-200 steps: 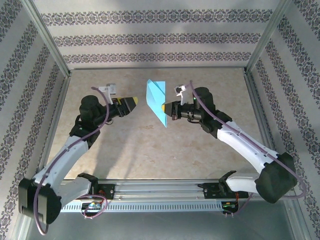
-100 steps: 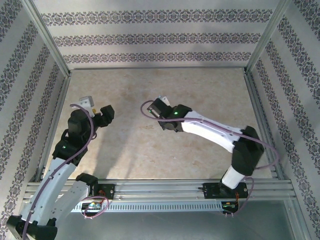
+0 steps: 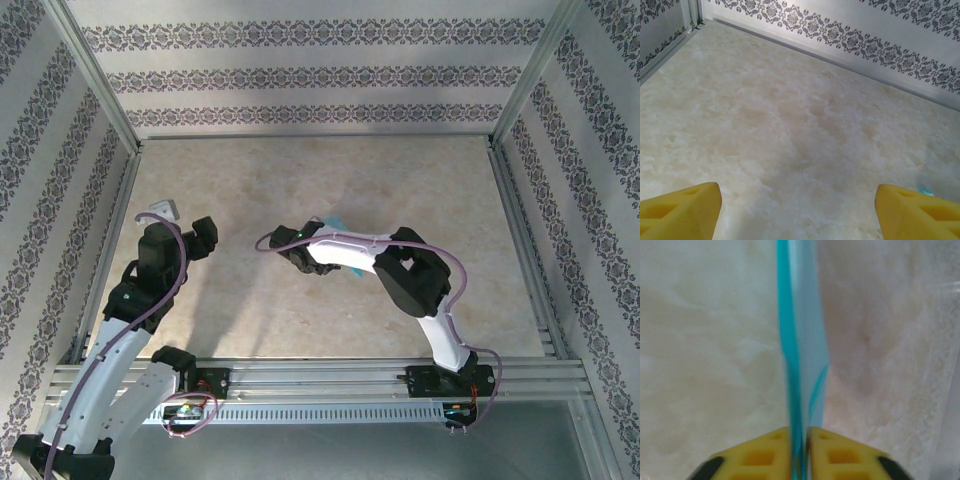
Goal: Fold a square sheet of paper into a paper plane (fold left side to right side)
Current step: Turn over the paper at the center of the table.
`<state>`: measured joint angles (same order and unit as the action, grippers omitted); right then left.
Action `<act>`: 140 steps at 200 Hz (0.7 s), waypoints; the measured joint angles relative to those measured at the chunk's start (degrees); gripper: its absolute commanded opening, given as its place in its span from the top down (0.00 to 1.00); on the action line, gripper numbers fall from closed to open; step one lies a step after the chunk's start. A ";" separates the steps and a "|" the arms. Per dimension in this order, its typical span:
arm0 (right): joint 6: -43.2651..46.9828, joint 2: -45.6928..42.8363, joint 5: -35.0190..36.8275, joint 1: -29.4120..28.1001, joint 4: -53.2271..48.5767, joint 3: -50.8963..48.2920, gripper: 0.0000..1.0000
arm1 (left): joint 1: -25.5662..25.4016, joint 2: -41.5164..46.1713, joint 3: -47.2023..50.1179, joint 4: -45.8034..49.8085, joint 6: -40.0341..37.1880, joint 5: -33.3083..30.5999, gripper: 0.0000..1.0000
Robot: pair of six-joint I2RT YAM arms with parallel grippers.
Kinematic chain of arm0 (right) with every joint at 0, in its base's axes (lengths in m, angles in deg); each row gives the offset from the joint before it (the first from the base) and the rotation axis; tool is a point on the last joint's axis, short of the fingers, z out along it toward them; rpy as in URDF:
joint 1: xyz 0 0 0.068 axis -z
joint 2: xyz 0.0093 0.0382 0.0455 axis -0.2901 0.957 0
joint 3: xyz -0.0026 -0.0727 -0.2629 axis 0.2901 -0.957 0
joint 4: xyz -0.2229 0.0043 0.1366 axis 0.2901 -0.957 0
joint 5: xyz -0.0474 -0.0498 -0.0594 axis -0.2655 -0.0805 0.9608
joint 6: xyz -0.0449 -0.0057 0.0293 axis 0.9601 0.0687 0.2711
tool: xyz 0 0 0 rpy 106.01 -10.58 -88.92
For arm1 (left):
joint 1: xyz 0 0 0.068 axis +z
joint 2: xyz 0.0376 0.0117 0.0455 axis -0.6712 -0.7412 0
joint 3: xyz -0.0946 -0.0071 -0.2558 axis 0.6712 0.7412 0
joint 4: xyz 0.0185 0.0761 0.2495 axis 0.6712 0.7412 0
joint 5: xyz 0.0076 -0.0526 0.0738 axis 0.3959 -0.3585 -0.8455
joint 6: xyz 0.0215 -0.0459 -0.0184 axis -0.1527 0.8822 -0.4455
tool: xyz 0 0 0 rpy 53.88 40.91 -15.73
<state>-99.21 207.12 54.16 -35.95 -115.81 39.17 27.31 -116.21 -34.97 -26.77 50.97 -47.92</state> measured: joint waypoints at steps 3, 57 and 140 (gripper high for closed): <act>-0.50 0.20 -0.28 -0.15 -0.02 0.02 0.68 | 0.00 -0.11 0.00 0.00 0.02 -0.02 0.19; -1.68 -2.12 -10.40 -0.17 2.23 -0.85 0.33 | 0.11 -2.67 0.00 -0.02 0.15 1.57 0.19; -2.93 -33.29 -27.15 10.47 14.40 -19.98 0.16 | 0.37 -17.00 0.61 -8.68 6.01 19.65 0.26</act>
<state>-102.14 173.84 27.01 -25.48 -101.41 19.20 27.68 -133.21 -34.35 -35.44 56.98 -28.27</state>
